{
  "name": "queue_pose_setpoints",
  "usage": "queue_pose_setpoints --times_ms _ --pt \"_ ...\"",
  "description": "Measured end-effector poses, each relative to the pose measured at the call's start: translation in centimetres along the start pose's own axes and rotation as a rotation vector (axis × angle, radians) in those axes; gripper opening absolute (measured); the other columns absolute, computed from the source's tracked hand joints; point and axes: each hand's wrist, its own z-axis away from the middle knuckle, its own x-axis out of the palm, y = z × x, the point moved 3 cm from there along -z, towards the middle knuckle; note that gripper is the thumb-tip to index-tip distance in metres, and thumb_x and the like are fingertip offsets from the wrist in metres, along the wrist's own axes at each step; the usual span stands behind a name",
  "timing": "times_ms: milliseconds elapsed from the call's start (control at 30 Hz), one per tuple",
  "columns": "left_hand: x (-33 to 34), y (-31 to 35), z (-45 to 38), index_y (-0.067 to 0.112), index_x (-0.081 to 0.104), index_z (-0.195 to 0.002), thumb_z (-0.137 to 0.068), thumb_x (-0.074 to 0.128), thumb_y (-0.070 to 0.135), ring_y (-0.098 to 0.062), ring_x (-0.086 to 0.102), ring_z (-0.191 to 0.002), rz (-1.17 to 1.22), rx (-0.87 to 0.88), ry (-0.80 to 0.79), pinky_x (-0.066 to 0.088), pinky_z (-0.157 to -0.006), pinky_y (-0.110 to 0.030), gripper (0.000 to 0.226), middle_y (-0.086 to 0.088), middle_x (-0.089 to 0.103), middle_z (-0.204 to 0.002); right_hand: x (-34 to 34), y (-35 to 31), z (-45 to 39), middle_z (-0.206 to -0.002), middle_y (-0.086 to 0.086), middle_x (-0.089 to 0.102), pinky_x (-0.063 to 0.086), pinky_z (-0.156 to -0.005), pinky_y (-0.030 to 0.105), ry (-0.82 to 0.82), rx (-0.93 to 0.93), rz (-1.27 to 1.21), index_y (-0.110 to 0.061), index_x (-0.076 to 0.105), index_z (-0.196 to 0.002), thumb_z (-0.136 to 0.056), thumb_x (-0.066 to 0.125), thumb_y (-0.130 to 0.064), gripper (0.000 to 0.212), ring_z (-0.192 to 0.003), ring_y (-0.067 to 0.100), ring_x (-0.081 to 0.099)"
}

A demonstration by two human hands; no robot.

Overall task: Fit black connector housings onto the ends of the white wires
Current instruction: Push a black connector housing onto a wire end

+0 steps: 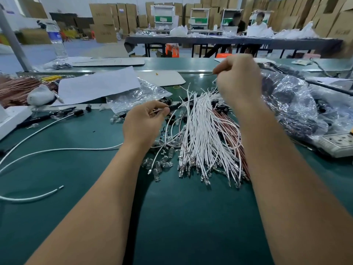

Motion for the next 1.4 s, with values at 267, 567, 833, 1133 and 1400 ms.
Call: queue_pose_setpoints --times_ms 267,567,833,1133,1400 --pt "-0.6 -0.9 -0.8 0.019 0.072 -0.095 -0.09 0.066 0.023 -0.01 0.038 -0.052 0.064 -0.1 0.003 0.043 -0.051 -0.025 0.008 0.002 0.049 -0.062 7.5 2.9 4.2 -0.08 -0.004 0.069 0.05 -0.06 0.025 -0.199 0.192 -0.374 -0.013 0.075 -0.096 -0.087 0.062 -0.004 0.019 -0.058 0.006 0.054" --pt "-0.3 -1.6 -1.2 0.018 0.067 -0.088 -0.094 0.06 0.022 -0.002 0.037 -0.04 0.122 -0.236 -0.072 0.036 -0.04 -0.017 0.01 0.004 0.053 -0.066 7.5 3.4 4.5 -0.079 -0.009 0.058 0.043 -0.065 0.023 -0.172 0.084 -0.336 -0.019 0.063 -0.086 -0.092 0.059 -0.006 0.015 -0.065 0.003 0.05" --pt "0.2 -1.0 -1.0 0.01 0.068 -0.097 -0.095 0.059 0.022 0.004 0.039 -0.034 0.123 -0.245 -0.129 0.035 -0.041 -0.008 0.015 0.006 0.049 -0.062 8.0 2.2 4.8 -0.091 0.0 0.061 0.047 -0.089 0.049 -0.204 -0.046 -0.226 -0.01 0.067 -0.093 -0.092 0.059 -0.005 0.01 -0.092 0.024 0.059" --pt "0.2 -0.8 -0.8 0.01 0.068 -0.097 -0.095 0.059 0.024 0.001 0.036 -0.031 0.159 -0.291 -0.159 0.031 -0.037 -0.011 0.017 0.018 0.044 -0.039 8.1 2.1 5.2 -0.092 0.0 0.062 0.049 -0.086 0.03 -0.214 -0.136 -0.216 -0.008 0.071 -0.094 -0.091 0.055 0.003 0.019 -0.092 0.02 0.06" --pt "0.7 0.1 -0.4 0.009 0.069 -0.097 -0.091 0.065 0.016 -0.013 0.05 -0.06 0.156 -0.251 -0.178 0.04 -0.047 -0.012 0.01 -0.005 0.061 -0.075 8.4 1.8 5.6 -0.076 -0.004 0.062 0.051 -0.068 0.027 -0.232 -0.166 -0.21 -0.011 0.068 -0.105 -0.087 0.061 -0.001 0.022 -0.071 0.012 0.058"
